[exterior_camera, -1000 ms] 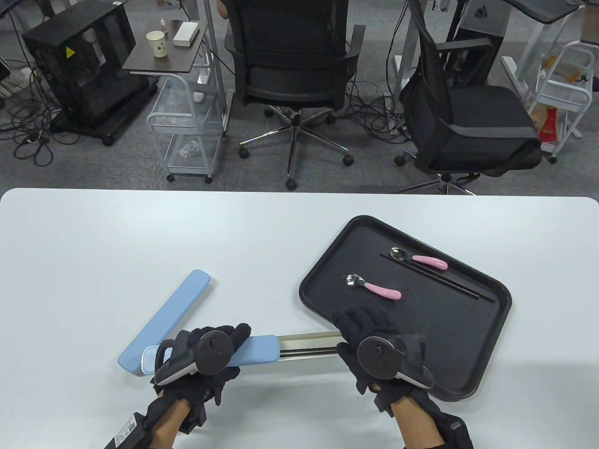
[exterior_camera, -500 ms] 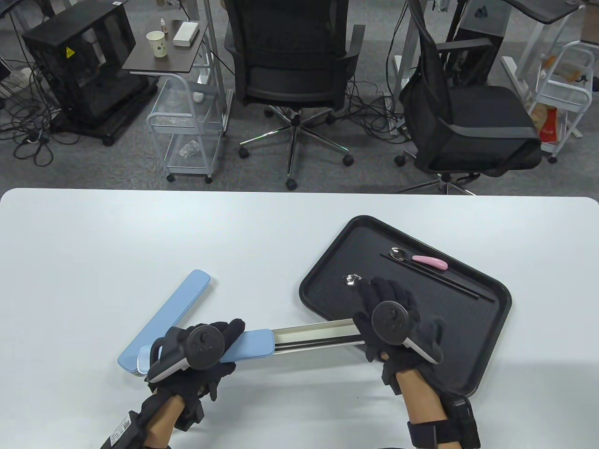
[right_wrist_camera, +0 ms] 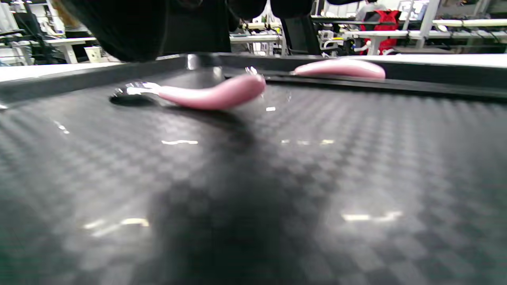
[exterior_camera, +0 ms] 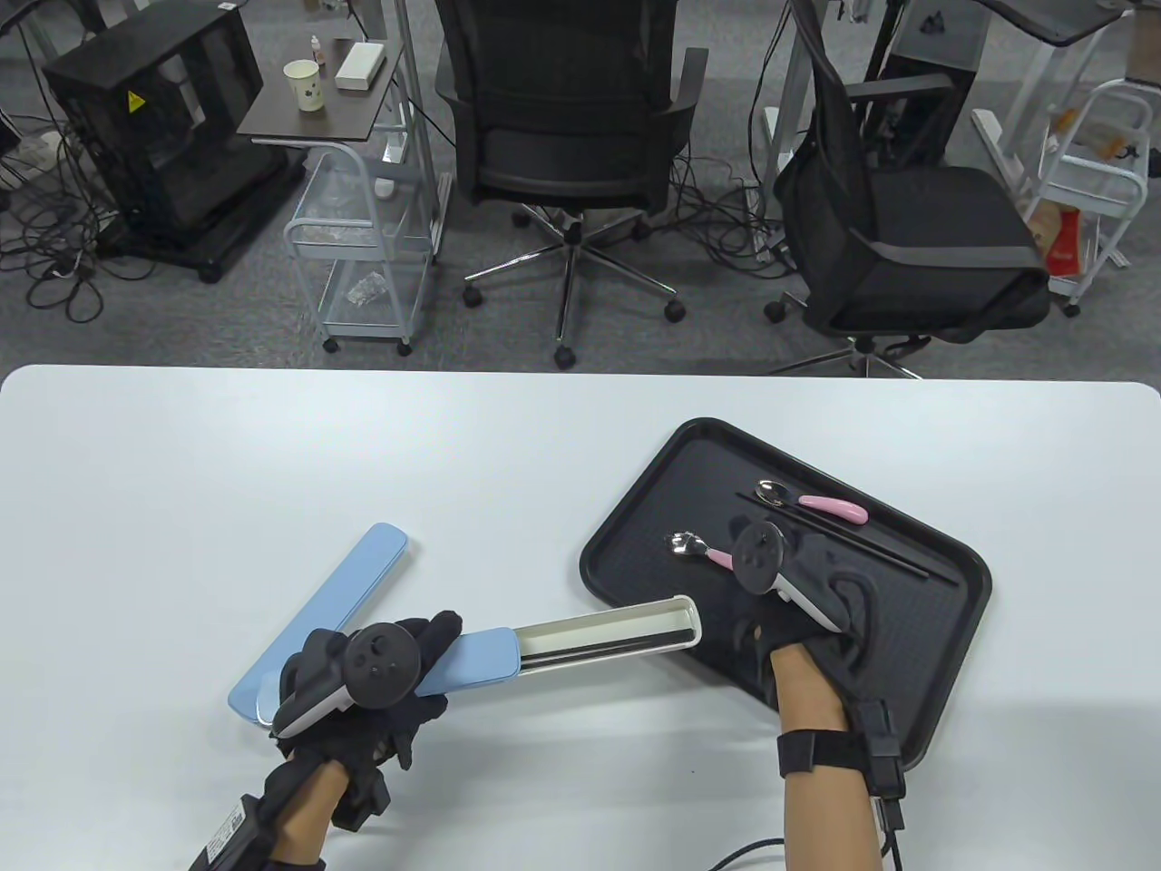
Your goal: Slide to open lunch boxes and place utensils
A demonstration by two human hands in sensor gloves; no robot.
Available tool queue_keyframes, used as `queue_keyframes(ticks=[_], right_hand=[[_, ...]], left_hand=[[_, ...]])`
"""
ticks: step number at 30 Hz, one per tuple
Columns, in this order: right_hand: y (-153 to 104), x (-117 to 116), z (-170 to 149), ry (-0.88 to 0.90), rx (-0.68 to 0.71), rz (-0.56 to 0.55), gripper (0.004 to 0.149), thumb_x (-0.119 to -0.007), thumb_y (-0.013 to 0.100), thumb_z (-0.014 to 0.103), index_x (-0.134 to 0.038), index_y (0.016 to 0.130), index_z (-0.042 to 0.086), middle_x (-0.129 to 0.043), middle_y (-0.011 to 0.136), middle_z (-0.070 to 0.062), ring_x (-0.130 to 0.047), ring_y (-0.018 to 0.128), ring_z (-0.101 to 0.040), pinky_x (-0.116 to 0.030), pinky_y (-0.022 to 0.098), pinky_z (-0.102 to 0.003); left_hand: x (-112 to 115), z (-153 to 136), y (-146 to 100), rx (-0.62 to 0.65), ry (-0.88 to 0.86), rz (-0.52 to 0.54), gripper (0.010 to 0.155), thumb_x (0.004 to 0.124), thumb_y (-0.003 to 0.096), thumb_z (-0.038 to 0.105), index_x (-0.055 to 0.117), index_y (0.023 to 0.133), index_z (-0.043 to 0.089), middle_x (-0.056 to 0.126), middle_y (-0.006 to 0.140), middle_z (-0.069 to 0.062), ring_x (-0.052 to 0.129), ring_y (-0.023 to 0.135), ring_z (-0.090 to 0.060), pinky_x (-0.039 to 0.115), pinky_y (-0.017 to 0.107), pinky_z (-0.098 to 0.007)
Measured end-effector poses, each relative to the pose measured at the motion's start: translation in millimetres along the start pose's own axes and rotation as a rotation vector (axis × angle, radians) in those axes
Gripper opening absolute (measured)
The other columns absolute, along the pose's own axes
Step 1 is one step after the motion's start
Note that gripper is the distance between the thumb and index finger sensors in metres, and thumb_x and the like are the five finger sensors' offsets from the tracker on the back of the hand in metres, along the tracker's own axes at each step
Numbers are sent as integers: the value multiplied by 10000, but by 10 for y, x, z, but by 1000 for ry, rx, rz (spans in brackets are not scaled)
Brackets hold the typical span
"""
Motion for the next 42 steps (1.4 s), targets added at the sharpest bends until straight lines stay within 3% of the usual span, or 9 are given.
queue_keyframes(ticks=[7,12,18,24,29,34,38,42], right_hand=[[140,-144,-116,-95,-76,44,796,-770,494,464,-193,1041,423,-131,1134,-85,-292,1066,-396,-347,763,-588],[183,-194,-194,-58,-71,83,784,-777,497,445,-207,1035,431,-184,1131,-90,-473,1019,-371,-483,734,-550],[197,-189,-148,-80,-57,83,680,-771,502,402,-346,1030,462,-398,1120,-68,-652,931,-307,-604,688,-493],[201,-178,-124,-96,-55,71,580,-777,505,361,-496,1003,458,-543,1058,-32,-722,863,-274,-624,679,-492],[183,-156,-140,-107,-41,24,515,-763,496,363,-585,973,438,-653,992,-9,-756,842,-263,-624,687,-504],[29,15,-184,22,-3,-99,500,-750,488,341,-642,976,372,-668,978,-48,-764,815,-292,-628,668,-523],[-194,216,-171,70,54,-203,498,-755,480,329,-668,970,344,-673,973,-61,-768,808,-306,-636,656,-533],[-502,444,-186,236,118,-326,500,-763,479,323,-675,970,338,-672,976,-63,-766,812,-314,-637,652,-537]], left_hand=[[-7,-13,12,-5,1,-5,824,904,385,391,421,1050,340,551,1059,-20,646,936,-333,459,719,-663],[-10,-10,18,-8,2,-11,822,903,386,391,421,1050,339,549,1060,-20,644,937,-332,458,719,-664],[-9,-8,26,-3,6,-11,823,903,386,391,421,1051,338,550,1060,-21,646,936,-333,459,719,-664],[-21,-1,27,8,3,0,824,903,386,391,420,1052,337,550,1060,-40,645,936,-335,459,718,-666],[-16,1,27,13,5,0,823,902,387,391,420,1051,338,549,1060,-41,645,936,-335,460,718,-665],[-4,-11,28,8,4,-9,823,902,387,390,420,1052,337,549,1060,-39,645,936,-334,459,719,-665],[9,-15,27,2,6,-17,822,902,387,390,421,1051,337,550,1059,-39,645,935,-335,459,718,-665],[14,-9,23,1,11,-22,822,903,386,390,422,1051,338,551,1059,-40,646,935,-334,460,717,-666]])
Point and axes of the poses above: the tracker on the back of each hand, its own z axis roughly to the thumb side, its own y axis roughly from the wrist to the fingertips, x = y × z, the point moved 3 cm from there along y, roughly from the wrist to the fingertips
